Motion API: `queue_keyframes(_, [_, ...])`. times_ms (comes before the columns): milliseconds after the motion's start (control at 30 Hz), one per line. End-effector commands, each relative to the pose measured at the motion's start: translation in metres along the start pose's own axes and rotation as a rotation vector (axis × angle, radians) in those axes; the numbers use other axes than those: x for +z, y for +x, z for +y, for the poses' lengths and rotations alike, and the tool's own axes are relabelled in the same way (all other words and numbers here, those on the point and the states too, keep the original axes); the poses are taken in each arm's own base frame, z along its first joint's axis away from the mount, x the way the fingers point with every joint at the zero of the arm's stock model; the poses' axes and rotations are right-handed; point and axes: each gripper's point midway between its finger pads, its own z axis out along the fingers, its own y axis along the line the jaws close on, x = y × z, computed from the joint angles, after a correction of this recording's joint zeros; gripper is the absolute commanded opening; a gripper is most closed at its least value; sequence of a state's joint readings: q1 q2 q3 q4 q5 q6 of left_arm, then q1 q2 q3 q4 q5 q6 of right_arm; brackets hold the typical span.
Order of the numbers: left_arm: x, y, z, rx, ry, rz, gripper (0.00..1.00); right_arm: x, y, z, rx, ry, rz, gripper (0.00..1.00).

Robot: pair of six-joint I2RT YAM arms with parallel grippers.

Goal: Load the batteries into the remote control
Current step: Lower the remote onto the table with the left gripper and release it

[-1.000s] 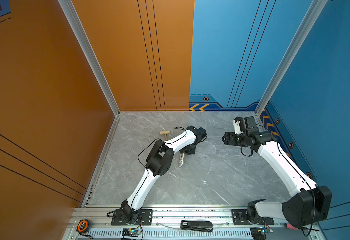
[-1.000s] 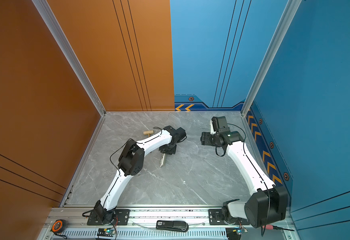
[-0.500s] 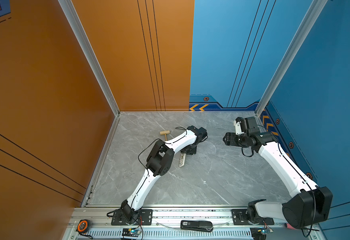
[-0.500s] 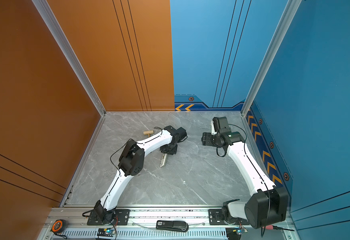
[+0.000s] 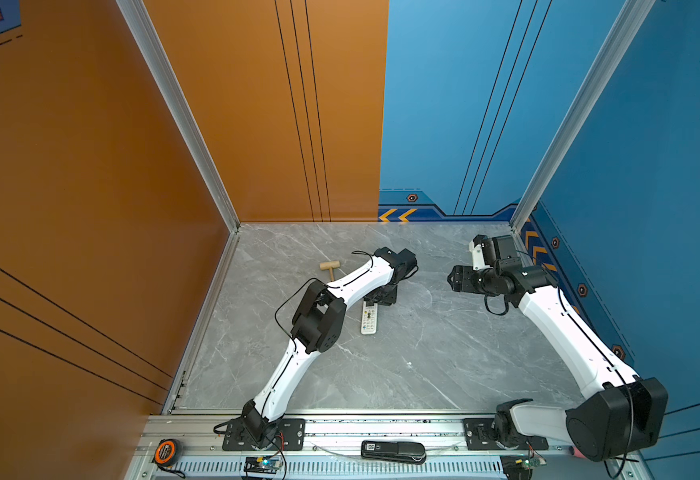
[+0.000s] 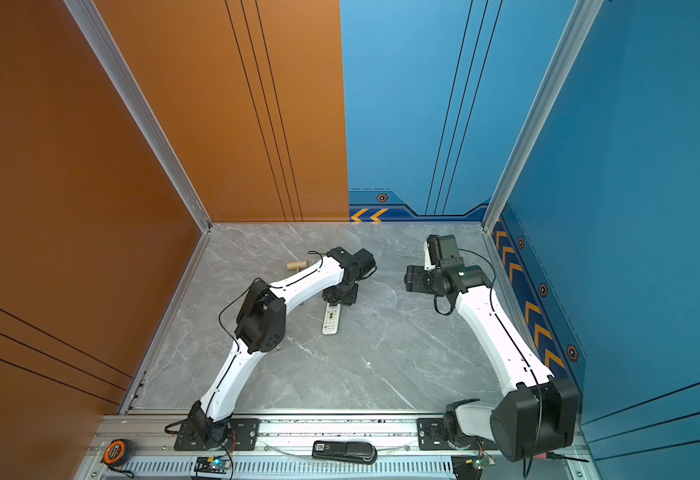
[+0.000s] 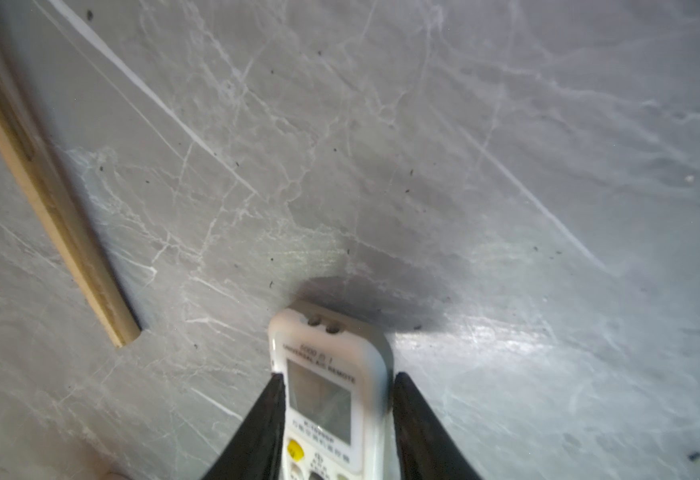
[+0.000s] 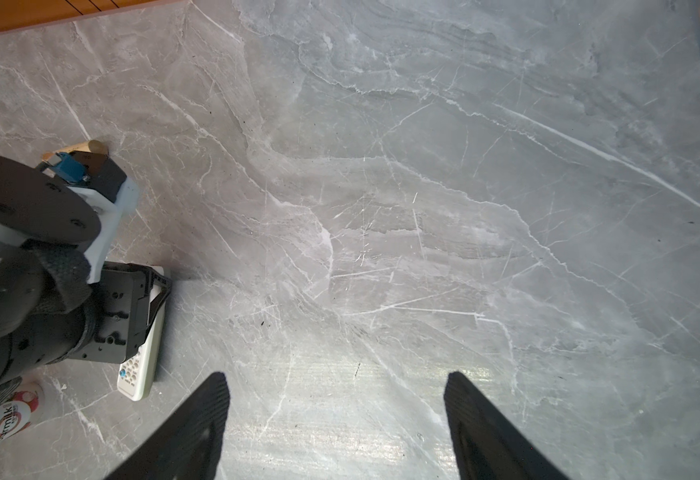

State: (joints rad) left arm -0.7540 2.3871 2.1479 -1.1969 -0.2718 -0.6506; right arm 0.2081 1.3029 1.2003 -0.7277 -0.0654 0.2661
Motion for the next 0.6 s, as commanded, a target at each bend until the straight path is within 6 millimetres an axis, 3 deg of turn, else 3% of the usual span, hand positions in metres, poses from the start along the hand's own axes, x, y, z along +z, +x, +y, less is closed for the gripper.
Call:
queue_keyframes(0, [-0.041, -0.005, 0.004, -0.001, 0.057, -0.053, 0.44, -0.005, -0.003, -0.007, 0.009, 0.026, -0.033, 0.80])
queue_keyframes(300, [-0.083, -0.005, 0.026, 0.028, 0.117, -0.126, 0.45, -0.003, 0.001, -0.017, 0.007, 0.080, -0.042, 0.82])
queue_keyframes(567, [-0.091, 0.004, 0.055, -0.076, 0.328, -0.238, 0.55, -0.011, 0.004, -0.015, -0.002, 0.096, -0.084, 0.94])
